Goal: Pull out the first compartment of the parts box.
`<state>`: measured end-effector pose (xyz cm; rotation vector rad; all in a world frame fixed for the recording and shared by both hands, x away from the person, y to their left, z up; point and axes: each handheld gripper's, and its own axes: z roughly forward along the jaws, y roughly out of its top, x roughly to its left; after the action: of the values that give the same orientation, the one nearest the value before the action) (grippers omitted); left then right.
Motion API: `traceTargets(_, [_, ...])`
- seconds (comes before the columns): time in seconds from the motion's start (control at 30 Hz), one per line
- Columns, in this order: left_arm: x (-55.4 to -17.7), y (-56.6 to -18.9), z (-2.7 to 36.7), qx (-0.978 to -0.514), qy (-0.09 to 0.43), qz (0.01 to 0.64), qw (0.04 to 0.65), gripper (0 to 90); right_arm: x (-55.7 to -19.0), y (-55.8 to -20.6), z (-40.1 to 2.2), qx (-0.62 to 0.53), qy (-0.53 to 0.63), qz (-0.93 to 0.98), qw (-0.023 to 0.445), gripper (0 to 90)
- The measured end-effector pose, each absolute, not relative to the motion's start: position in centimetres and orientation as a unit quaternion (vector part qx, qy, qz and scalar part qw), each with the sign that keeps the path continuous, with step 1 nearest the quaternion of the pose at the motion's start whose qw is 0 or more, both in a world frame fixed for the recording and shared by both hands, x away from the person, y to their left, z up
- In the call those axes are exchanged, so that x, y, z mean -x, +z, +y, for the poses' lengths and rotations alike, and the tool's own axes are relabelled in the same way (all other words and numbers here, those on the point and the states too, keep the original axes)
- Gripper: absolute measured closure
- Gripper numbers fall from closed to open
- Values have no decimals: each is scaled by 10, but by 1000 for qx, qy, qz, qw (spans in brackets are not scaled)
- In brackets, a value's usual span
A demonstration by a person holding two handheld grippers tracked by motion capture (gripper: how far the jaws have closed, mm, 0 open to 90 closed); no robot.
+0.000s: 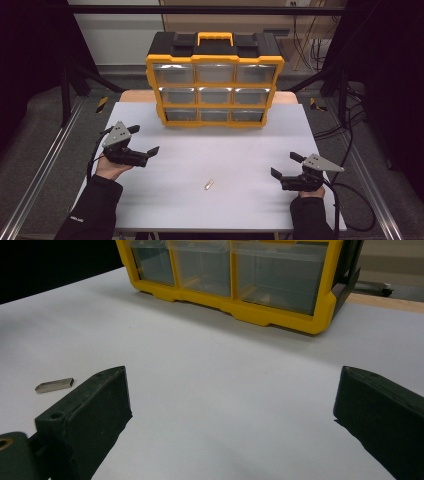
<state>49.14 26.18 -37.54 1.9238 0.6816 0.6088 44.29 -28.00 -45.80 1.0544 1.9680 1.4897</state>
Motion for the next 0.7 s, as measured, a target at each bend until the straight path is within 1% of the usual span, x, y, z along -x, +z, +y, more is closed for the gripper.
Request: traceTargets(0.7, [-500,-353,255,-794,273,267,473,1,-443,-458,-280,-382,540,714,228,21])
